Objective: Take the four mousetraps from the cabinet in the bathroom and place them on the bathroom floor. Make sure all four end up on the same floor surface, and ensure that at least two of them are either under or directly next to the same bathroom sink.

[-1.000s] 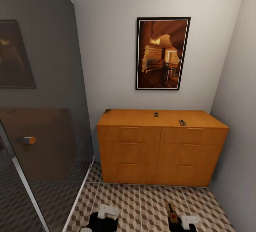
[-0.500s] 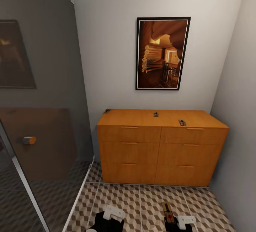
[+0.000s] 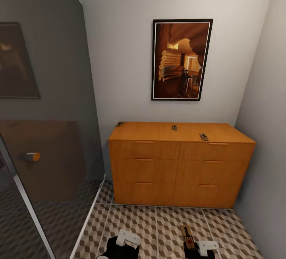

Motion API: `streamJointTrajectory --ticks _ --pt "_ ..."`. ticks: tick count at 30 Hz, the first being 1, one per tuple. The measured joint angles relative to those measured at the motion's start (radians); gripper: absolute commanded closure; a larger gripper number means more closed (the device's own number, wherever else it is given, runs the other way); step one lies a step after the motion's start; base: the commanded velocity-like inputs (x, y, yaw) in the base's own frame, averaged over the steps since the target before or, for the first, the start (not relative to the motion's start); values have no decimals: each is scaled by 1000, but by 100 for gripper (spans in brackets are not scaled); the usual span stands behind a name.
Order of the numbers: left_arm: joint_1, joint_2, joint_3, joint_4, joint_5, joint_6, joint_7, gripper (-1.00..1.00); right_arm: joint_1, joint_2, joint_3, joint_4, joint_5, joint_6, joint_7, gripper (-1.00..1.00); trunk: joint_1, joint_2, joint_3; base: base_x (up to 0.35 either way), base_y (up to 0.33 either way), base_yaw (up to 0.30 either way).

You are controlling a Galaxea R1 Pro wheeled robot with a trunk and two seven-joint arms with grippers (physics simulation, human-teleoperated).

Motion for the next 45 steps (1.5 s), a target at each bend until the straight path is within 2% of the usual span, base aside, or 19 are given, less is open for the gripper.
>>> streamJointTrajectory --ticks 24,29,30,31,32,34,35,38,40,42,44,45 --pt "0 4 0 -8 -2 0 -1 -100 0 0 0 0 0 0 1 100 0 0 0 0 0 0" --pt "0 3 2 -58 -4 7 0 -100 0 0 1 0 0 0 0 100 0 0 0 0 0 0" --pt "0 3 2 -81 -5 23 1 -100 0 0 1 0 0 0 0 100 0 0 0 0 0 0" --pt "0 2 3 -124 -7 74 2 -100 0 1 1 0 0 0 1 100 0 0 0 0 0 0" --pt "-10 2 3 -196 -10 180 2 -100 0 0 1 0 0 0 1 100 0 0 0 0 0 0" --pt "-24 1 3 -233 -10 235 3 -100 0 0 1 0 0 0 1 100 0 0 0 0 0 0" --pt "-46 1 3 -256 -11 280 3 -100 0 0 1 0 0 0 1 100 0 0 0 0 0 0" --pt "-113 1 4 -279 -12 345 3 -100 0 0 1 0 0 0 0 100 0 0 0 0 0 0" --pt "-227 0 6 -289 -15 423 3 -100 0 0 0 0 0 0 0 100 0 0 0 0 0 0" --pt "-275 0 7 -290 -13 445 3 -100 0 0 0 0 0 0 0 100 0 0 0 0 0 0" --pt "-347 0 8 -286 -12 462 4 -100 0 1 1 0 0 0 0 100 0 0 0 0 0 0" --pt "-436 0 11 -261 -12 475 4 -100 0 1 1 0 0 0 1 100 0 0 0 0 0 0"
